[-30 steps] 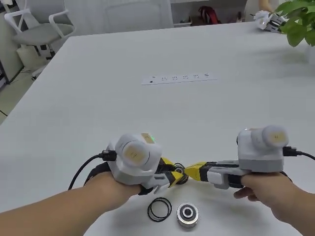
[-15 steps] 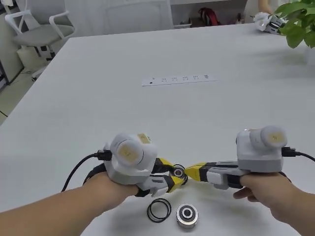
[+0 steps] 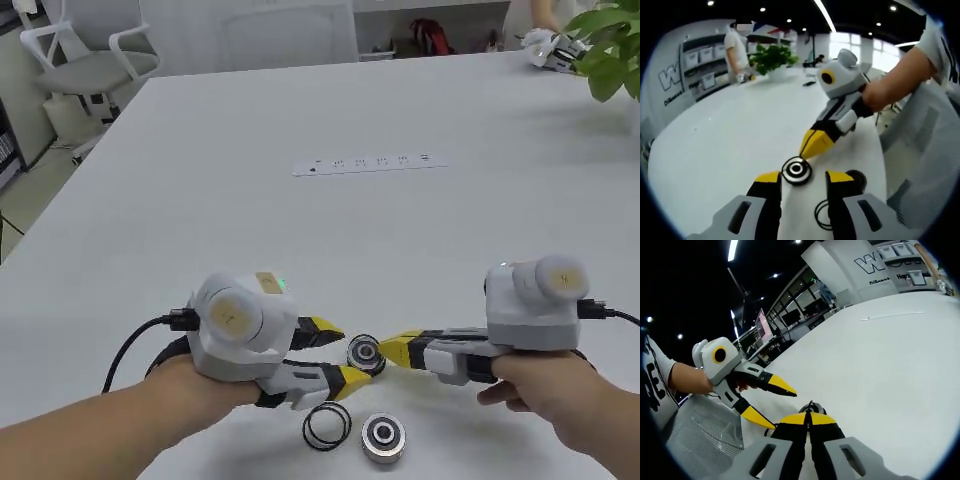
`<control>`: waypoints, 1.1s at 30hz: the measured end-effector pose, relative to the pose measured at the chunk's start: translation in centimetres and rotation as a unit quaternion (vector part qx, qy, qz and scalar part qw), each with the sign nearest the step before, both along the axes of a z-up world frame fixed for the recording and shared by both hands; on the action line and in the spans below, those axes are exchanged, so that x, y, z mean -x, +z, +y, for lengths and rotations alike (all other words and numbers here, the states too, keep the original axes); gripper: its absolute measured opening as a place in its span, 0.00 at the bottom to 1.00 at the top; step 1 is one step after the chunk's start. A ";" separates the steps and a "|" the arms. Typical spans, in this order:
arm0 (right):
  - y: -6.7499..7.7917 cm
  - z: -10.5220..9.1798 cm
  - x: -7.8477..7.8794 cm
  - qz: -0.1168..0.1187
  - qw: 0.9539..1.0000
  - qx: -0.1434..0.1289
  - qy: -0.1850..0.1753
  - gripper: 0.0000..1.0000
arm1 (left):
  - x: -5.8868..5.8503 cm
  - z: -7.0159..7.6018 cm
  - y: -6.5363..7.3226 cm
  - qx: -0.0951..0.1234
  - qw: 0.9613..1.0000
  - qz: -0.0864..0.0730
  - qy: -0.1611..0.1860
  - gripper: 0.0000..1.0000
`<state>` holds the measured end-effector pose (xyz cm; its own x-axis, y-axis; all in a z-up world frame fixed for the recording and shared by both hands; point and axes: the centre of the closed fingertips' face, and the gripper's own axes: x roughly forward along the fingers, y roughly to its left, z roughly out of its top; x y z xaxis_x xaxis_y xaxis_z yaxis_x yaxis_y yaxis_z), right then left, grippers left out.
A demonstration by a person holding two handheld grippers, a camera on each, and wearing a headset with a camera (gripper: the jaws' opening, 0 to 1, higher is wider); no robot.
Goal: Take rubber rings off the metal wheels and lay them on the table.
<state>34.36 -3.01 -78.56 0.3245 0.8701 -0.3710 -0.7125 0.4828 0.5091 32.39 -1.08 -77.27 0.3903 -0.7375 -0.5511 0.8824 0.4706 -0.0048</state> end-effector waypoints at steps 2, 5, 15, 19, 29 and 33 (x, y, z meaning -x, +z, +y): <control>0.0 0.0 0.0 0.001 1.000 -0.001 0.000 0.00 | 0.2 0.2 0.2 0.002 1.000 0.000 0.000 0.39; 0.1 0.0 0.1 0.001 1.000 -0.002 0.000 0.00 | 0.5 0.5 0.4 0.003 1.000 0.001 -0.001 0.45; 0.4 0.1 0.4 0.003 1.000 -0.010 0.005 0.00 | 1.1 1.5 1.2 0.016 1.000 0.002 0.001 0.55; 0.7 0.2 0.5 0.005 1.000 -0.016 0.008 0.00 | 1.5 1.9 1.3 0.014 1.000 -0.001 -0.003 0.56; 1.4 0.6 1.1 0.012 0.999 -0.035 0.018 0.00 | 3.0 2.9 2.0 0.010 1.000 -0.013 -0.026 0.63; 1.7 0.9 1.5 0.018 0.999 -0.044 0.027 0.00 | 3.4 3.4 2.4 0.016 0.999 -0.012 -0.025 0.67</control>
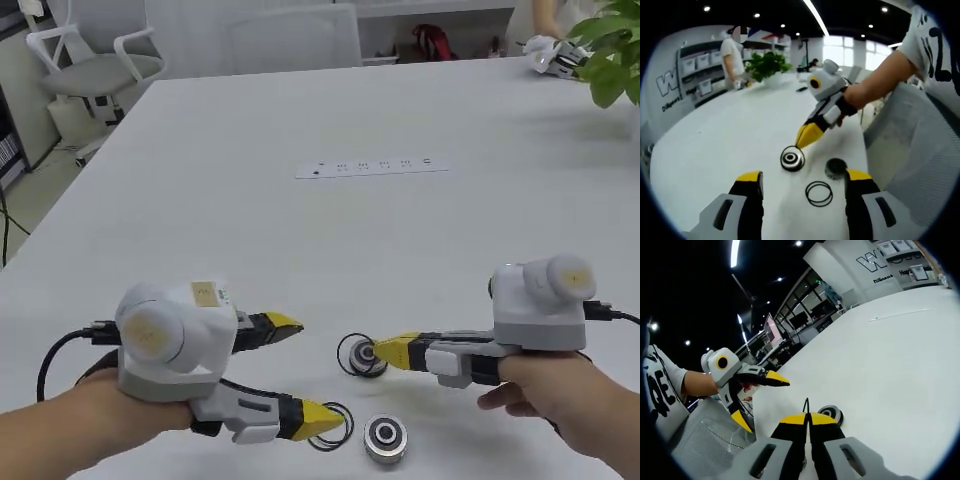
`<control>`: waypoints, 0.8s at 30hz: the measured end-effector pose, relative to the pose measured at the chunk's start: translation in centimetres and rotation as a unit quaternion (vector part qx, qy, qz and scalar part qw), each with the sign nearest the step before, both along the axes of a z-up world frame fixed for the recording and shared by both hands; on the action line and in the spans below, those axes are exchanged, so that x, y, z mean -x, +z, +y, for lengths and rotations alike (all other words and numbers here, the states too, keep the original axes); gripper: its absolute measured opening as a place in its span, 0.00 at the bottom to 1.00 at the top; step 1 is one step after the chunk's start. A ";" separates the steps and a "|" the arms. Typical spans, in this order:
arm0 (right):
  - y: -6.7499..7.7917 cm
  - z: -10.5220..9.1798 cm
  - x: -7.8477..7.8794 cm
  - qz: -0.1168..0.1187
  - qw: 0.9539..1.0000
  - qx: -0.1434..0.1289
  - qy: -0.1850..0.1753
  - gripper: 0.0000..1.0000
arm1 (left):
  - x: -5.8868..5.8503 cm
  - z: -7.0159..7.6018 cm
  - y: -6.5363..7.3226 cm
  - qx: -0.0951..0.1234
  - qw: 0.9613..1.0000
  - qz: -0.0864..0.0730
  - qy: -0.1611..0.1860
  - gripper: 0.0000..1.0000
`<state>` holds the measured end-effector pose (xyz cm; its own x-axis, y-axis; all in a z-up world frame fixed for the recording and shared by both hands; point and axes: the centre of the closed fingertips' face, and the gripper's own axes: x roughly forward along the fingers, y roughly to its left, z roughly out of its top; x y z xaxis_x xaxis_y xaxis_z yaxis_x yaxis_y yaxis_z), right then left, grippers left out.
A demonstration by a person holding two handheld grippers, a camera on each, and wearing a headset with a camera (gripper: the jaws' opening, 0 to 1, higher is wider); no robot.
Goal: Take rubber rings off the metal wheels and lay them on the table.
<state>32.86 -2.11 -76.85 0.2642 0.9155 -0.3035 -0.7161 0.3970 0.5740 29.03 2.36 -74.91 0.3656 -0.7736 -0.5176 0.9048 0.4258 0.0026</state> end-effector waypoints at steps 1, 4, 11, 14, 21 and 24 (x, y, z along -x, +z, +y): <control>0.0 0.1 0.1 0.001 1.000 -0.001 0.002 0.00 | 0.0 0.1 0.0 0.002 1.000 0.000 0.001 0.67; 0.1 0.3 0.6 0.005 1.000 -0.004 0.011 0.00 | 0.3 0.5 0.2 0.006 1.000 0.001 0.004 0.68; 0.3 0.9 1.4 0.020 0.999 -0.014 0.028 0.00 | 0.8 1.4 0.5 0.005 1.000 -0.004 0.006 0.70; 0.2 1.1 1.8 0.027 0.999 -0.016 0.037 0.00 | 0.9 1.6 0.6 0.008 1.000 -0.002 0.008 0.70; -0.3 1.8 3.1 0.042 0.997 -0.012 0.064 0.00 | 1.1 2.2 0.6 0.012 1.000 -0.001 0.017 0.71; -0.3 2.1 3.5 0.046 0.996 -0.012 0.071 0.00 | 1.2 2.4 0.6 0.013 1.000 0.000 0.019 0.71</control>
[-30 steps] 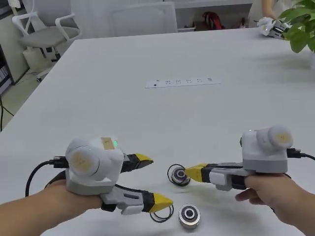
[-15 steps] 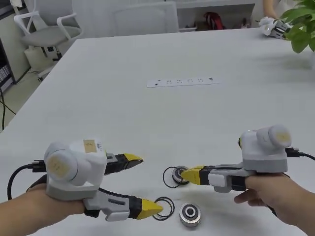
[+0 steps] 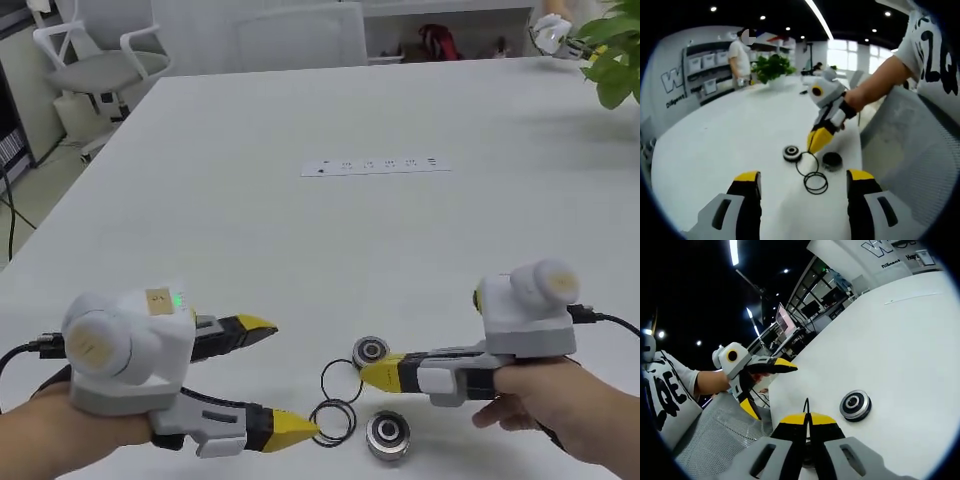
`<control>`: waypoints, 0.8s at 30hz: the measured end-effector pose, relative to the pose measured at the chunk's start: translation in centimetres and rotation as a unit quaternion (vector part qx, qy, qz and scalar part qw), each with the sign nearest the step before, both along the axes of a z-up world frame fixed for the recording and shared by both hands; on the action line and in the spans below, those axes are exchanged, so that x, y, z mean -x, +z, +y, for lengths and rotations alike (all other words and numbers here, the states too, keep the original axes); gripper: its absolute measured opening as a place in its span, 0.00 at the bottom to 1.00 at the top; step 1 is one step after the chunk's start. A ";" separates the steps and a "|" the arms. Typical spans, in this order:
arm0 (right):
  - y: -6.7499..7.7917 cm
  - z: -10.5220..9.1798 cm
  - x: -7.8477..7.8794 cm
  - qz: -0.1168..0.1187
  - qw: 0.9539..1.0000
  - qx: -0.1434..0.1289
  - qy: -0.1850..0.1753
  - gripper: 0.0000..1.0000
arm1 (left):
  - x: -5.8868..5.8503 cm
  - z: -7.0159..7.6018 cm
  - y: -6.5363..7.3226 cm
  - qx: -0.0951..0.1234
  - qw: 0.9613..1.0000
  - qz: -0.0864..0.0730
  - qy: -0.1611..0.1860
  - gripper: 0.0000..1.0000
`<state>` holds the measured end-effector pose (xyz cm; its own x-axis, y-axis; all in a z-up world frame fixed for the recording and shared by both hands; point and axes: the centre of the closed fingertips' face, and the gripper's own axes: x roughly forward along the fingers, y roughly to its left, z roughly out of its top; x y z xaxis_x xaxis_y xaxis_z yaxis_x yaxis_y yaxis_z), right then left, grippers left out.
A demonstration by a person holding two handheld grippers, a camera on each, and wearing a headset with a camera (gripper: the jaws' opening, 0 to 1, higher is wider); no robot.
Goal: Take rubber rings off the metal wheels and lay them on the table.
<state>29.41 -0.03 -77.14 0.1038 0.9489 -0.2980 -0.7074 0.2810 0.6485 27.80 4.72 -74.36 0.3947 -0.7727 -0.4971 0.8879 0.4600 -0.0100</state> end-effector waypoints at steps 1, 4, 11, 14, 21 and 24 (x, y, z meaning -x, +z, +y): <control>0.0 0.1 0.1 0.001 1.000 0.001 0.002 0.00 | 0.0 0.0 0.0 0.000 1.000 0.000 0.001 0.70; -0.2 0.4 0.6 0.005 1.000 0.002 0.013 0.00 | 0.2 0.2 -0.2 -0.002 1.000 0.003 0.001 0.70; -0.6 1.0 1.6 0.012 0.999 0.010 0.036 0.00 | 0.3 0.3 -0.3 -0.003 1.000 0.003 0.001 0.70; -0.8 1.1 1.8 0.014 0.999 0.013 0.041 0.00 | 0.3 0.3 -0.3 -0.004 1.000 0.003 0.000 0.70; -1.3 1.3 2.4 0.016 0.998 0.022 0.055 0.00 | 0.5 0.2 -0.5 -0.007 1.000 0.004 -0.006 0.71; -1.4 1.3 2.5 0.016 0.998 0.025 0.057 0.00 | 0.6 0.3 -0.6 -0.011 1.000 0.006 -0.009 0.71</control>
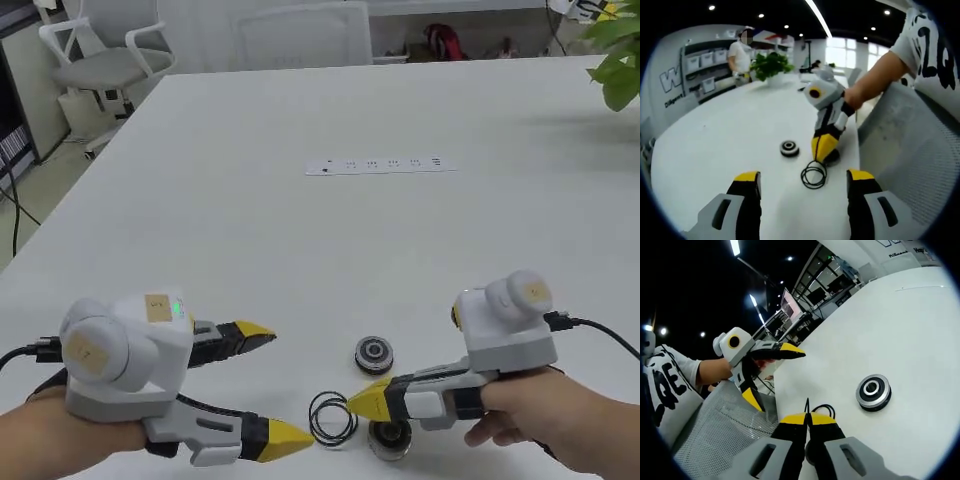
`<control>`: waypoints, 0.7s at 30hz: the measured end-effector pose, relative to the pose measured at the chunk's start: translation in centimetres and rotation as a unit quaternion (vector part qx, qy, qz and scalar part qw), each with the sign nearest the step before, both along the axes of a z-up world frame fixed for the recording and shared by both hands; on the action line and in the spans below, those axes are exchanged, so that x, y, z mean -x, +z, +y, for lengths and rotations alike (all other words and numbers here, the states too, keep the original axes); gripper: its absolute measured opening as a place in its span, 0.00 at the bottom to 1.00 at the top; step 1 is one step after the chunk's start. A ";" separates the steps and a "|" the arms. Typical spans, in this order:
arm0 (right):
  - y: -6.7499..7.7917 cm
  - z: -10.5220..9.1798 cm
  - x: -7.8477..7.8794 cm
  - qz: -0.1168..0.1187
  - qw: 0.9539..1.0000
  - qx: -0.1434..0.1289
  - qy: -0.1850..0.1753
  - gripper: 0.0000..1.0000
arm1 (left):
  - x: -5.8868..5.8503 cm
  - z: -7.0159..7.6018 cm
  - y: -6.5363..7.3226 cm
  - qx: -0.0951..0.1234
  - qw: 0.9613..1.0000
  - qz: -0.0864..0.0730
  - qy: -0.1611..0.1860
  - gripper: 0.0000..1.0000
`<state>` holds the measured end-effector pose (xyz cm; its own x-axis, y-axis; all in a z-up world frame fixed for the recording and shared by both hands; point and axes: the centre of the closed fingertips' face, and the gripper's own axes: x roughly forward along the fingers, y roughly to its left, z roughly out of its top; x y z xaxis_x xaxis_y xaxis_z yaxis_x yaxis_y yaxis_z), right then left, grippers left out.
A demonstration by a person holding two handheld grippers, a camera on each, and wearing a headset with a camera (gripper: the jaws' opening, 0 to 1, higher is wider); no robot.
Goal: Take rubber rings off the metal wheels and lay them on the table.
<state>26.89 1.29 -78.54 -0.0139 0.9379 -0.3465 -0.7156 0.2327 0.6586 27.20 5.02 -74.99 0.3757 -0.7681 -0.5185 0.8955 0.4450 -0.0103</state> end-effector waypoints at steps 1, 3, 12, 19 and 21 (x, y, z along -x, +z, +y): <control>0.0 0.0 0.0 0.000 1.000 0.000 0.000 0.00 | 0.0 0.0 -0.1 -0.001 1.000 0.000 -0.001 0.71; -0.2 0.0 0.0 0.000 1.000 0.002 0.000 0.00 | 0.1 0.1 -0.2 -0.002 1.000 0.001 -0.002 0.71; -0.7 0.1 0.3 -0.003 1.000 0.012 0.006 0.00 | 0.5 -0.1 -0.5 -0.009 1.000 0.004 -0.009 0.71; -0.4 0.2 -0.1 -0.015 1.000 0.012 0.001 0.00 | 0.7 0.0 -0.7 -0.015 1.000 0.006 -0.013 0.70; -0.5 0.2 0.0 -0.020 1.000 0.015 0.003 0.00 | 0.8 0.0 -0.8 -0.018 1.000 0.006 -0.015 0.70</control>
<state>26.93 1.49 -79.05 -0.0049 0.9271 -0.3748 -0.7430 0.2475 0.6219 26.39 5.07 -75.84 0.3454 -0.7605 -0.5499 0.9087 0.4173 -0.0064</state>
